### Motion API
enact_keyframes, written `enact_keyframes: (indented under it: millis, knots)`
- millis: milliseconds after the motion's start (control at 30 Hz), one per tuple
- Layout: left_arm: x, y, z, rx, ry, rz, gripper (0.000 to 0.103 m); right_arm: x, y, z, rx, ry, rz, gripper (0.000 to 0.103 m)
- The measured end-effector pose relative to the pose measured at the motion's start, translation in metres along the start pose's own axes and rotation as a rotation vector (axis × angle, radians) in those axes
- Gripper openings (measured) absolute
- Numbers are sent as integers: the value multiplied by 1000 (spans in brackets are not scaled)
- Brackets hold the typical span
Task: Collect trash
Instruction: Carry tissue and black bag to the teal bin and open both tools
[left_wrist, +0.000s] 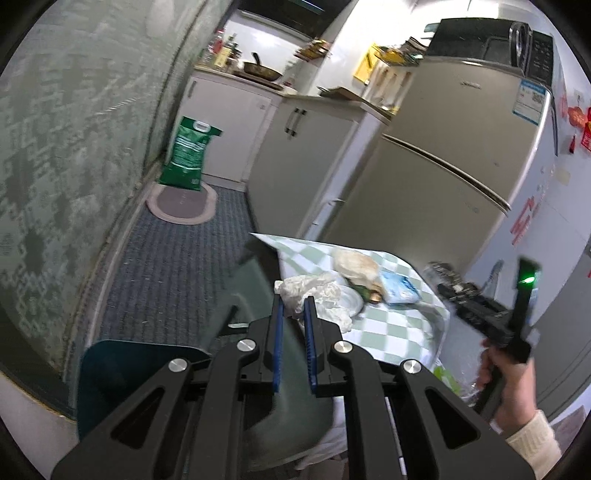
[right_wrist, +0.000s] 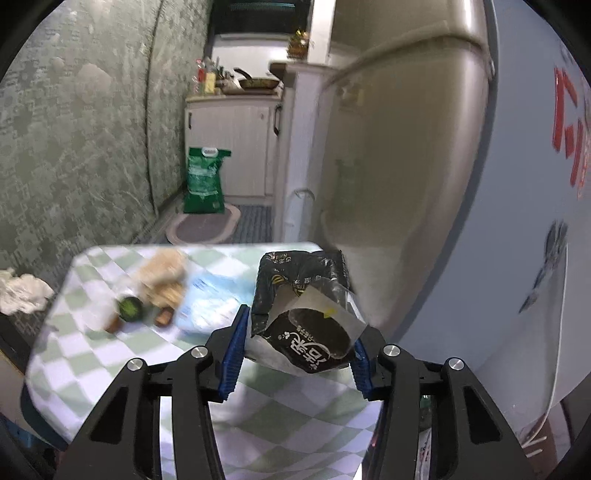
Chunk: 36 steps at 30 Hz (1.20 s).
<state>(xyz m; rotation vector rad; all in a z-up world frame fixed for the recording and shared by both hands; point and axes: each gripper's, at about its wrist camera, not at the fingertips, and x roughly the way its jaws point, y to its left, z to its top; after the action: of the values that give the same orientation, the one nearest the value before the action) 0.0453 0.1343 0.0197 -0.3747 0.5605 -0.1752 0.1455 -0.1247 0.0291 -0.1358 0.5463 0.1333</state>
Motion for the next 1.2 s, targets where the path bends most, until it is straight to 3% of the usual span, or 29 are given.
enact_keyframes:
  millis: [100, 333, 600, 867, 1200]
  knots:
    - [-7, 17, -1, -14, -1, 44, 12, -13, 17, 13, -10, -21, 65, 49]
    - [-9, 51, -11, -23, 40, 151, 12, -22, 84, 45, -55, 1, 324, 49]
    - [-5, 85, -27, -39, 114, 215, 12, -31, 169, 53, -187, 61, 484, 49]
    - [7, 114, -51, -54, 199, 273, 11, -19, 235, 36, -253, 112, 565, 49]
    - [37, 154, -90, -52, 361, 363, 11, 4, 274, 1, -275, 231, 599, 49]
